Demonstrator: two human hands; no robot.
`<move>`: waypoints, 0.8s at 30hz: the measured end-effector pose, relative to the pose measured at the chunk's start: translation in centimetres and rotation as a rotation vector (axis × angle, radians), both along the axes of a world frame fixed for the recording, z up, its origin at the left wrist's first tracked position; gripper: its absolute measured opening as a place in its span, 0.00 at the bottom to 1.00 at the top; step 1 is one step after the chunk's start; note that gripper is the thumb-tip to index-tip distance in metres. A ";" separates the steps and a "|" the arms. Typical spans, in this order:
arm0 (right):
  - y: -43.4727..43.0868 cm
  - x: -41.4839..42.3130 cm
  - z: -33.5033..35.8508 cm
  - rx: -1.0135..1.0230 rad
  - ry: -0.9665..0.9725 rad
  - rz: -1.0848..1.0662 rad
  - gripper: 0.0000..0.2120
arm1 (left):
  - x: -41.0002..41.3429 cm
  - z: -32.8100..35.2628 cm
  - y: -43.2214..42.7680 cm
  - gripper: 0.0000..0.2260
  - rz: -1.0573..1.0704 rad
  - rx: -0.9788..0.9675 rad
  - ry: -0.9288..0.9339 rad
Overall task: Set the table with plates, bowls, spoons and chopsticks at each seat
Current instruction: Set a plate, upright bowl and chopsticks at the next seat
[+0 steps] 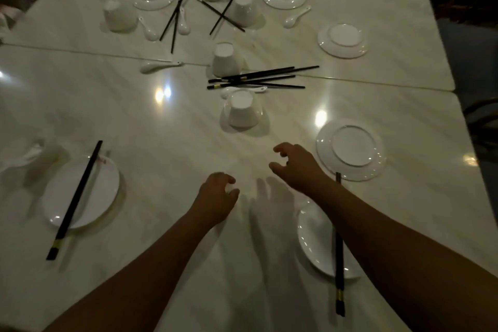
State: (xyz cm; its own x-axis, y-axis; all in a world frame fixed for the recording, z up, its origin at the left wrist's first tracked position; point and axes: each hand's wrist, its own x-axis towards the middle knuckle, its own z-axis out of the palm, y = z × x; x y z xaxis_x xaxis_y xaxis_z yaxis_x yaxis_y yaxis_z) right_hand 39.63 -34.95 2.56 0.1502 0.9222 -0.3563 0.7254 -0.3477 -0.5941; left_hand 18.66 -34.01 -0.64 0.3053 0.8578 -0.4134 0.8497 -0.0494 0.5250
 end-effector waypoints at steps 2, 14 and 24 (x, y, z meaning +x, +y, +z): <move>2.7 -1.0 -0.4 -0.017 -0.002 -0.008 0.26 | -0.9 -1.3 2.7 0.19 0.003 0.016 0.047; 15.9 -4.9 -2.6 0.004 -0.076 -0.020 0.42 | -2.5 -3.8 10.3 0.26 -0.162 0.107 0.270; 19.6 -5.4 -4.1 -0.070 -0.232 0.101 0.47 | -2.8 -4.0 10.2 0.27 -0.185 0.030 0.221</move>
